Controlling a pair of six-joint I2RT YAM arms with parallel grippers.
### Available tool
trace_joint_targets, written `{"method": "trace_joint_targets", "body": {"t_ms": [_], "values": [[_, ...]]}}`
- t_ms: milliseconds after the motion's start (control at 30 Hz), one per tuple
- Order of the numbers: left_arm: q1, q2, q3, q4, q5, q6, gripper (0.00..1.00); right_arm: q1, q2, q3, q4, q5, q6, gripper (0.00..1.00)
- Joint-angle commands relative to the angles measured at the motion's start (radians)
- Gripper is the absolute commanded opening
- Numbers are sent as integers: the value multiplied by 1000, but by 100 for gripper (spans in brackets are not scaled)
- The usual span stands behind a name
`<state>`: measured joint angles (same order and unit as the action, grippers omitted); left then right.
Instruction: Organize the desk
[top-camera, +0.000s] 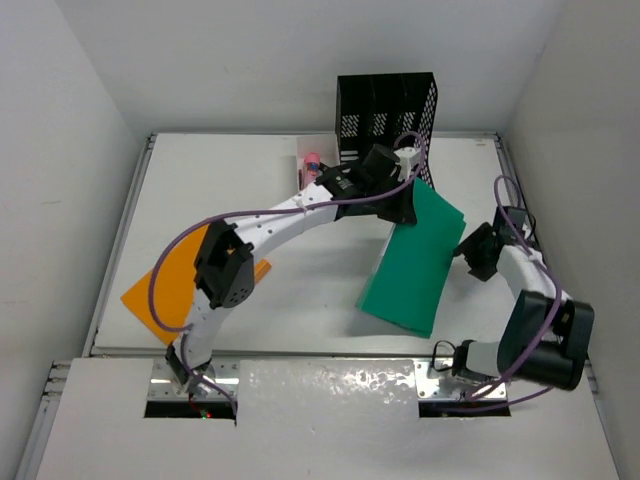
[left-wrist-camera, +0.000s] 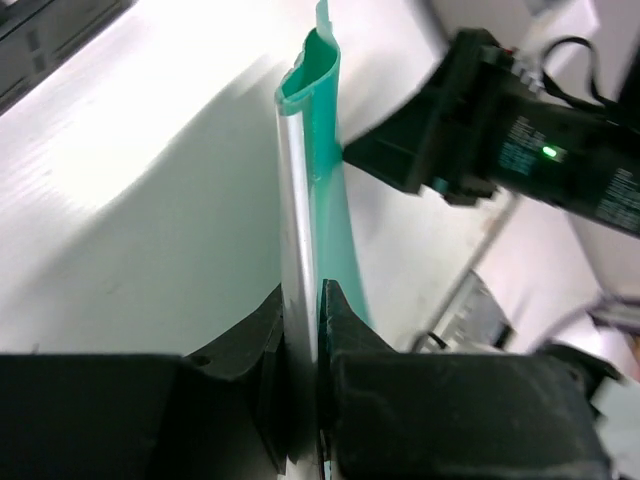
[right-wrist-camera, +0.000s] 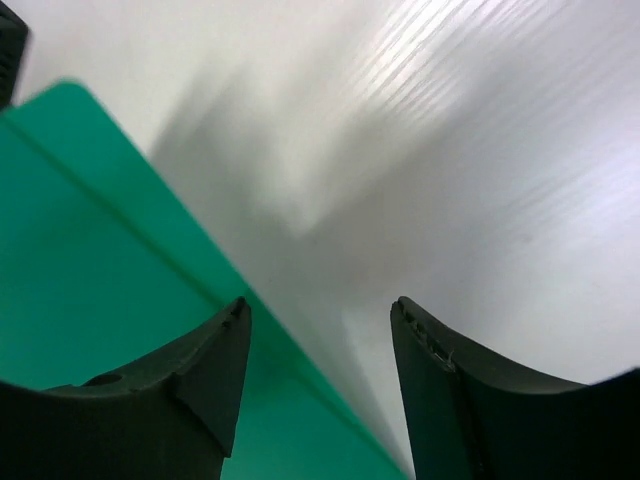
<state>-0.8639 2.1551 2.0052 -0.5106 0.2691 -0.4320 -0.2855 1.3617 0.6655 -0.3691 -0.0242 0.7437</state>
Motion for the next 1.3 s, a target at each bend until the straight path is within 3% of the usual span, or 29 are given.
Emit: {"method": "trace_joint_targets", "body": {"t_ms": [0,100,167,300,367,700,900,1067,1267], "values": [[-6,-89,-20,0,119,30,0,0,-105,23,-63,79,-12,58],[-6,-133,-16,15,111,32,0,0,-193,19,-88,141,-21,66],[-4,-164,50,-3,6,58,0,0,-228,28,-97,148,-33,73],[3,-169,303,-66,-259,154,0,0,-234,60,-107,103,-43,77],[19,-188,346,-62,-403,173,0,0,-234,65,-103,46,-37,77],[43,-411,161,340,-917,330,0,0,-269,-6,-65,-29,-37,77],[43,-371,86,584,-1057,495,0,0,-257,-6,-59,-46,-37,77],[43,-255,185,606,-1099,578,0,0,-248,-14,-57,-48,-38,77],[54,-225,132,676,-1105,593,0,0,-234,-10,-62,-45,-44,77]]}}
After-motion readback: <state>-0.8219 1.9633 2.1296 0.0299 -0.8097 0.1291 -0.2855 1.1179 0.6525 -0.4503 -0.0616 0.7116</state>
